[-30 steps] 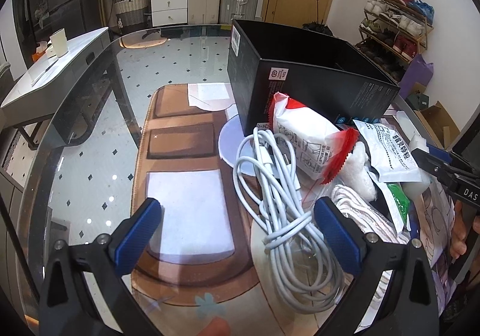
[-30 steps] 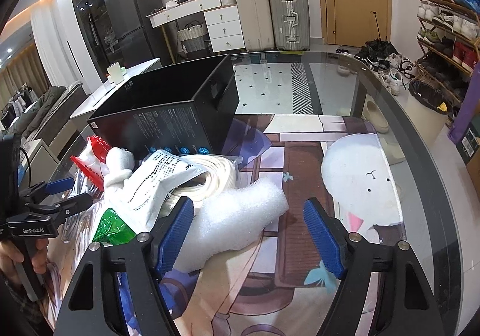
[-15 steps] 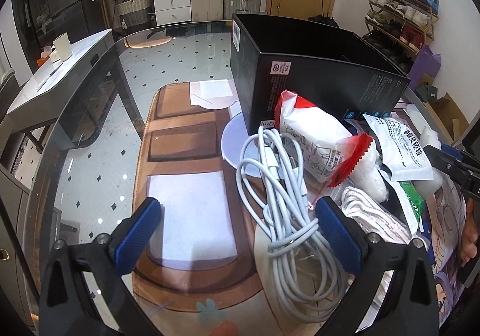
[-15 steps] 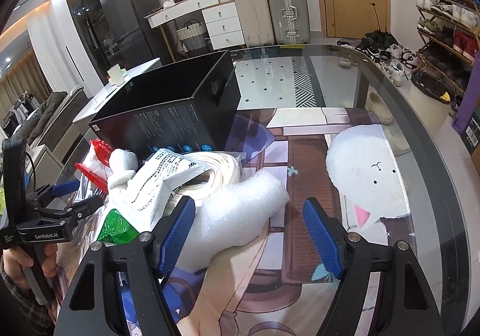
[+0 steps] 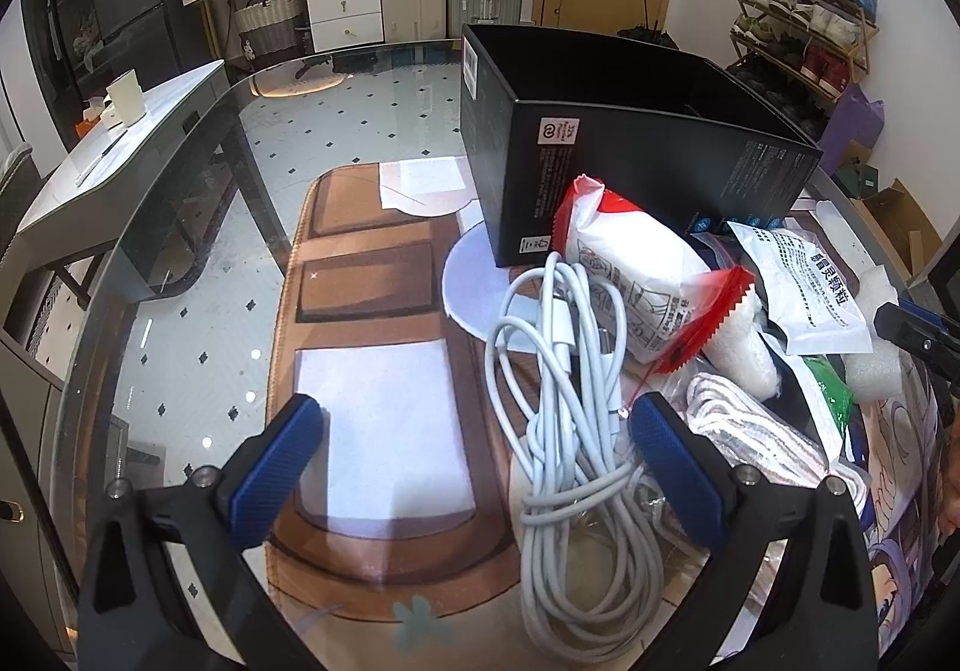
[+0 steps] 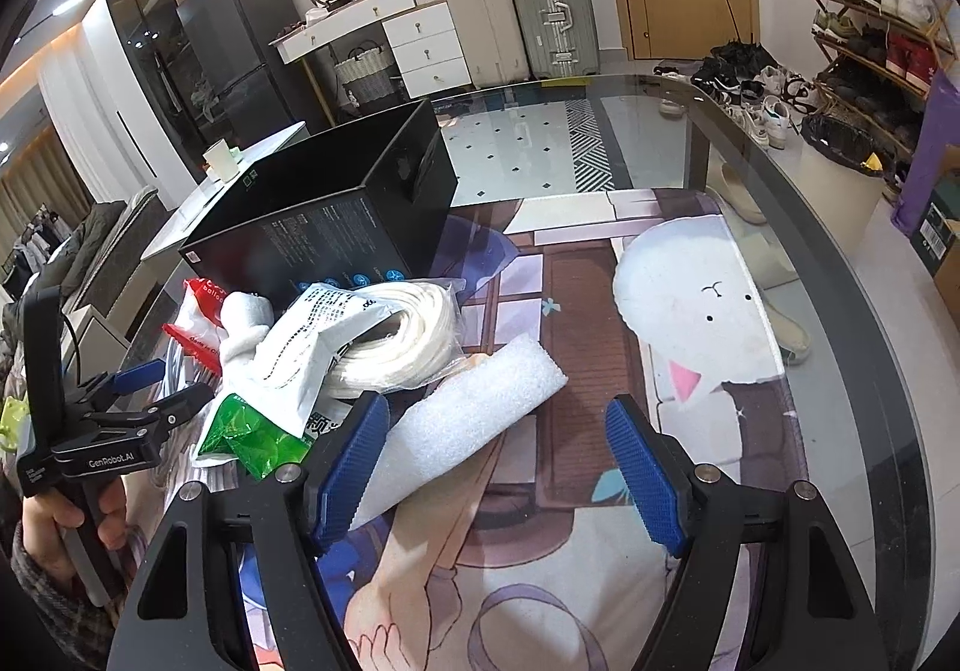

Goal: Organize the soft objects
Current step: 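Move the left tool to the coiled white cable while the right tool moves to the white foam strip, then close the left gripper on the white cable while the right gripper closes on the foam strip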

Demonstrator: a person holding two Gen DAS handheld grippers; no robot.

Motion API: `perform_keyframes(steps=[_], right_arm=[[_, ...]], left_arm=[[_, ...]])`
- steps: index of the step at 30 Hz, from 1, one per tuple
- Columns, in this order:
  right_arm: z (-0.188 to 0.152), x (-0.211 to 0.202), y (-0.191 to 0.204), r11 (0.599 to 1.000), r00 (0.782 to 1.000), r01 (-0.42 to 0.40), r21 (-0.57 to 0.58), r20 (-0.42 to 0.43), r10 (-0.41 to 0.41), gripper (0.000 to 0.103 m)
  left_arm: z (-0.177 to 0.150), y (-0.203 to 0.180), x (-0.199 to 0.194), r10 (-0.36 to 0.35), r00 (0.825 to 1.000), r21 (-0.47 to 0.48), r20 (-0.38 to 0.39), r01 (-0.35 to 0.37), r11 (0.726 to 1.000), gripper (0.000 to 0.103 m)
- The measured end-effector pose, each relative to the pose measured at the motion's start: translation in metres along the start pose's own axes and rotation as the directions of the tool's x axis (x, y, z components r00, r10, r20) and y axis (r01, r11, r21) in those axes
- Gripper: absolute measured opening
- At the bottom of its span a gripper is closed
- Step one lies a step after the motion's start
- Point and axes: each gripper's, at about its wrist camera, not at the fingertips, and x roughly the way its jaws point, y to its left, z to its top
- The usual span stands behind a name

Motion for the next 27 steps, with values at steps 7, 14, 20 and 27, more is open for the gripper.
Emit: perform_keyframes(steps=[7, 14, 20, 27], right_arm=[[-0.002, -0.001, 0.010, 0.999, 0.999, -0.030, 0.021, -0.025, 0.031, 0.072], [0.004, 0.006, 0.025, 1.000, 0.998, -0.022, 0.002, -0.052, 0.022, 0.053], [0.007, 0.006, 0.036, 1.000, 0.998, -0.008, -0.024, -0.069, 0.007, 0.038], [0.007, 0.002, 0.039, 0.999, 0.997, -0.005, -0.036, -0.082, 0.002, 0.030]], left_arm=[[-0.002, -0.001, -0.003, 0.024, 1.000, 0.019, 0.005, -0.024, 1.000, 0.093], [-0.004, 0.001, -0.007, 0.014, 1.000, 0.037, 0.015, -0.014, 0.999, 0.084], [-0.005, 0.000, -0.011, 0.007, 1.000, 0.054, 0.030, -0.009, 0.998, 0.064], [-0.007, 0.003, -0.016, 0.005, 0.999, 0.049, 0.045, -0.007, 0.999, 0.032]])
